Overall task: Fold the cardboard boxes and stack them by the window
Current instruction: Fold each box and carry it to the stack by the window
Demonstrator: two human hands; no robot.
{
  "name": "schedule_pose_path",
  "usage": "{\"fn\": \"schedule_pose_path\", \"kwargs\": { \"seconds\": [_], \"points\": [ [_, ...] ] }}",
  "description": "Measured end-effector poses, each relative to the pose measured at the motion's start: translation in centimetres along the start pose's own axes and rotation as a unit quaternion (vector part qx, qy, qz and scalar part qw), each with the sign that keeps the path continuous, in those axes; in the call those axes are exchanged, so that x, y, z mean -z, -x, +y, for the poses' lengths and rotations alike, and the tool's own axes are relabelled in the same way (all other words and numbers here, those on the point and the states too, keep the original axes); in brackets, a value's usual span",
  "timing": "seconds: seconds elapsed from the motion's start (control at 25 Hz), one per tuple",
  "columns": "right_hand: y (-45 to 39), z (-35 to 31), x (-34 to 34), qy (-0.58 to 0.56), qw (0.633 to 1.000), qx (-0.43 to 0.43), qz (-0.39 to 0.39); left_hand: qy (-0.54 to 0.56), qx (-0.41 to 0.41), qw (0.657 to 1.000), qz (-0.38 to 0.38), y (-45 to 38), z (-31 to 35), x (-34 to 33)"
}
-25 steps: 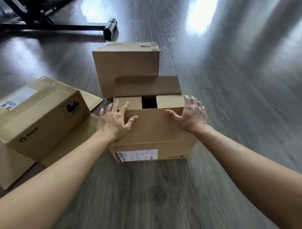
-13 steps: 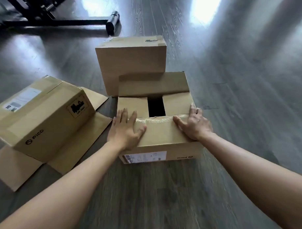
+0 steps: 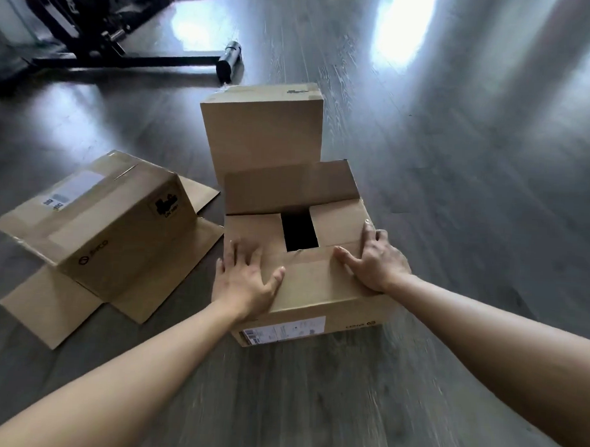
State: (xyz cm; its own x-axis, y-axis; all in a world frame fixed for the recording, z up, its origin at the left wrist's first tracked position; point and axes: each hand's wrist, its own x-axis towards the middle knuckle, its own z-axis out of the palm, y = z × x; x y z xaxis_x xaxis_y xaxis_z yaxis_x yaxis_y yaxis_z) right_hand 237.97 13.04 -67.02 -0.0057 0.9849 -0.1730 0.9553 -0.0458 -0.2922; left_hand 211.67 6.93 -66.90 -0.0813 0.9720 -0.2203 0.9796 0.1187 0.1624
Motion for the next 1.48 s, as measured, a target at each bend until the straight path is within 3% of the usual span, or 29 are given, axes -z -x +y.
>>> {"fn": "schedule_pose_path", "kwargs": {
  "seconds": [0.2,0.44,0.72,0.8,0.92,0.96,1.24,1.32,1.4,1.48],
  "points": [
    [1.9,0.8,-0.5,-0.006,1.000,0.016,0.001,-0.052,0.033,0.995,0.076,0.0,1.8,1.7],
    [1.8,0.8,-1.0,-0.007,1.000,0.014,0.016,0.138,0.140,0.979,0.059,-5.5,0.5,4.1],
    [1.6,1.0,-1.6,-0.001,0.999,0.015,0.040,0.285,0.141,0.941,0.112,-9.0,0.0,4.3],
    [1.6,1.0,-1.6,-0.007,0.999,0.016,0.038,0.378,0.123,0.909,0.126,-9.5,-0.4,5.0],
    [1.7,0.8,-1.4,-0.020,0.999,0.013,0.031,0.566,0.118,0.805,0.134,-10.0,-0.6,7.4],
    [1.8,0.8,-1.3,-0.023,0.999,0.013,0.030,0.587,0.119,0.789,0.140,-10.1,-0.6,8.1],
    [1.6,0.6,-1.0,-0.034,0.999,0.010,0.012,0.457,0.062,0.865,0.196,-6.3,-1.5,10.4],
    [1.9,0.7,-1.0,-0.054,0.997,0.007,0.063,0.369,0.034,0.907,0.199,-4.7,-1.5,10.8],
    [2.3,0.8,-0.8,-0.095,0.982,0.012,0.162,0.222,0.018,0.958,0.178,-3.0,-1.2,10.3],
    [2.3,0.7,-0.1,-0.121,0.964,0.021,0.238,0.067,0.003,0.987,0.148,-1.5,-0.8,8.9]
  ]
}}
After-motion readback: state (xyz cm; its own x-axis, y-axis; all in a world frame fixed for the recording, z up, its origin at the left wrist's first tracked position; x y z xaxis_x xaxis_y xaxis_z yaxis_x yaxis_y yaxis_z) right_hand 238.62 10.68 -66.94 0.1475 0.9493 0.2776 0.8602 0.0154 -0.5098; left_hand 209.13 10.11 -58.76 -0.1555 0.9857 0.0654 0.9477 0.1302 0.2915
